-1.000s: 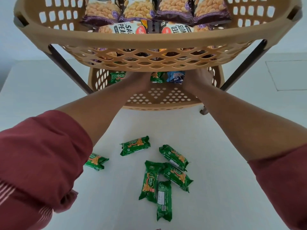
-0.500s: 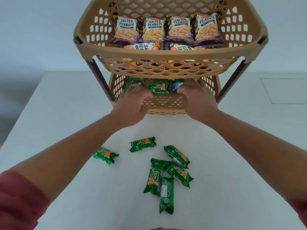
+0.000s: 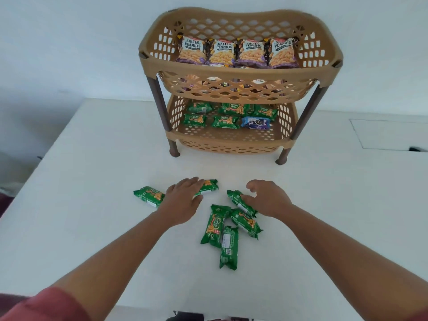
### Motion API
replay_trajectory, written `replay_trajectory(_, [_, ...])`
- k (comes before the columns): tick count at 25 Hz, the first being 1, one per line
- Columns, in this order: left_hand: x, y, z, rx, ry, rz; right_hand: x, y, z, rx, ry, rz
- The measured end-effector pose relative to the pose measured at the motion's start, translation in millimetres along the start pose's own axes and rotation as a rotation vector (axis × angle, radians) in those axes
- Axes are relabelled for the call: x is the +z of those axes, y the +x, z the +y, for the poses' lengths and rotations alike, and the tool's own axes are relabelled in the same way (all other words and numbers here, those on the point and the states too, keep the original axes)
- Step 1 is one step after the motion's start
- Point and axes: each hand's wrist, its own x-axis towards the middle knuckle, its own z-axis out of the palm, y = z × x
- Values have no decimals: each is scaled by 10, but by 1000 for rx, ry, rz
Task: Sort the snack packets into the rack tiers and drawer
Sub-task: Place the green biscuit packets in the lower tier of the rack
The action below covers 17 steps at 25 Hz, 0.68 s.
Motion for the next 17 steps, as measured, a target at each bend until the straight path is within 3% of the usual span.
replay_trajectory(5, [93, -146, 41, -33, -41, 167, 113, -86, 73, -6, 57, 16])
replay_trajectory(17, [267, -478, -15, -136, -62, 155, 177, -219, 197, 25, 269, -50])
